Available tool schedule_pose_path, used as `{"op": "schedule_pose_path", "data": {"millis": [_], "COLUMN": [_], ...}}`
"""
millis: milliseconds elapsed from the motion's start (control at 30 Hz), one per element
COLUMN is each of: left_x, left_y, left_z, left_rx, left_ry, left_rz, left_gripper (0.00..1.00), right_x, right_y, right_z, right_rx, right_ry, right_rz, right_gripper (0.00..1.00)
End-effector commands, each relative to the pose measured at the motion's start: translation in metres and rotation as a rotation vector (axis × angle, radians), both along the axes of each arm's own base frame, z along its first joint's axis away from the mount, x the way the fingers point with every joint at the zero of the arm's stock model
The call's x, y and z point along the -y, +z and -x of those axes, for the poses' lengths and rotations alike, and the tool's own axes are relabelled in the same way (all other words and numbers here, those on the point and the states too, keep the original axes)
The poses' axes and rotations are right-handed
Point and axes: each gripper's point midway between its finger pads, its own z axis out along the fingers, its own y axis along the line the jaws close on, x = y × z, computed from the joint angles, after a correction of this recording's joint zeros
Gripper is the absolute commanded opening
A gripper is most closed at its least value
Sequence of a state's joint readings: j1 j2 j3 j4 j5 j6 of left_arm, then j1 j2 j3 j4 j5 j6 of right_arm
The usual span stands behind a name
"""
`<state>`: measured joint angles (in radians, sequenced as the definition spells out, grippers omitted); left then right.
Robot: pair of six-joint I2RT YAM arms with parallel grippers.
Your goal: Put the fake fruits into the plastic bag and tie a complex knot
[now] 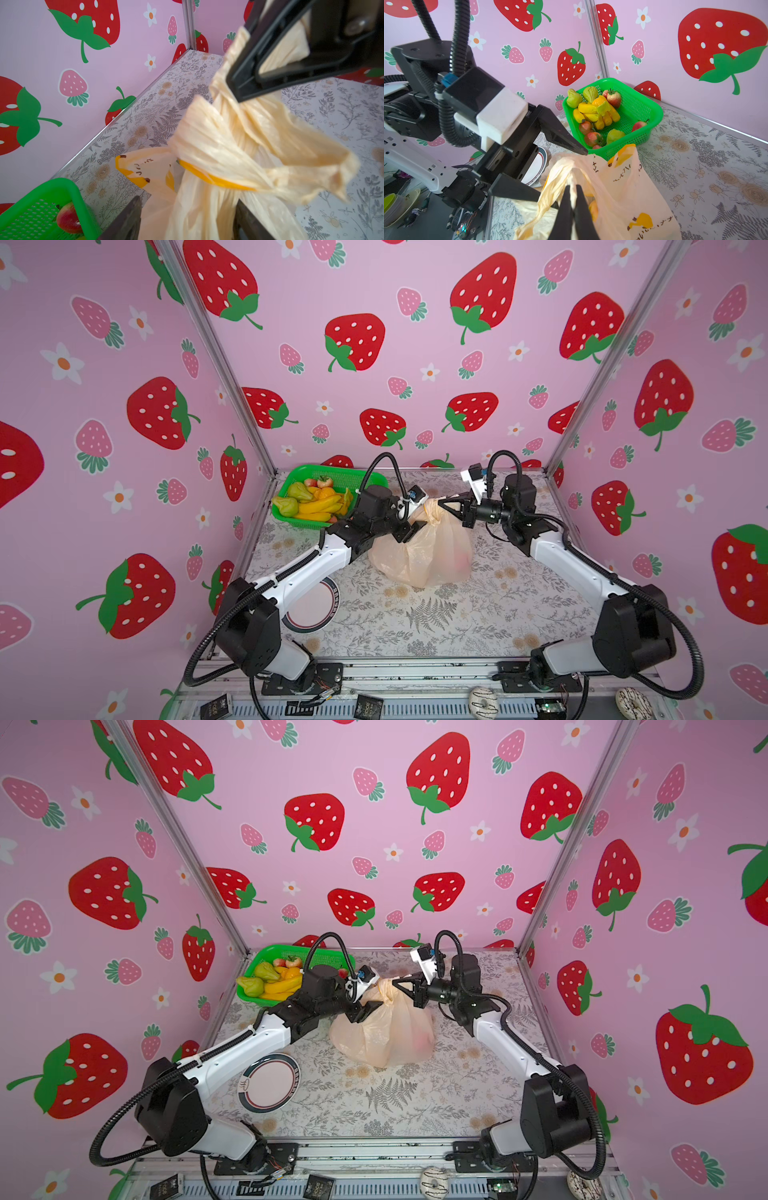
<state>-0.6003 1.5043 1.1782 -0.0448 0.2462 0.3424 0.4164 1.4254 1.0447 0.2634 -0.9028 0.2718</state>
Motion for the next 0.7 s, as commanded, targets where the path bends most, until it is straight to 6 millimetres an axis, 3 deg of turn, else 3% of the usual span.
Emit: {"op": "schedule_pose_path", "data": {"millis": [0,333,533,667], "left_x": [0.003,0.014,0.011,0.007], "left_y": [0.017,0.005,0.026,0.045], "left_z": [-0.011,-0.009,-0.02,-0.015], "left_rx": [0.059,0.057,0.08,0.092], "left_ry": [0.005,-0.068,0.013,0.045], "left_rz": [-0.02,-0.071,-0.001,0.093], "left_gripper": [0.65,0.62,0.4,0.22], "right_x": [-0.001,-0.005,-0.003,0.0], "right_y": [0.019,0.017,0.016,0.013], "right_z": [0.004,-0.004,-0.005,-0.008], "right_rx": [0.04,0.005,0.032,0.109], "right_ry": [0.026,0.023,0.014,-0.008], "right_rz": [-0.028,-0.042,-0.017,0.039], "right_gripper": [0.0,0.0,0.0,0.0]}}
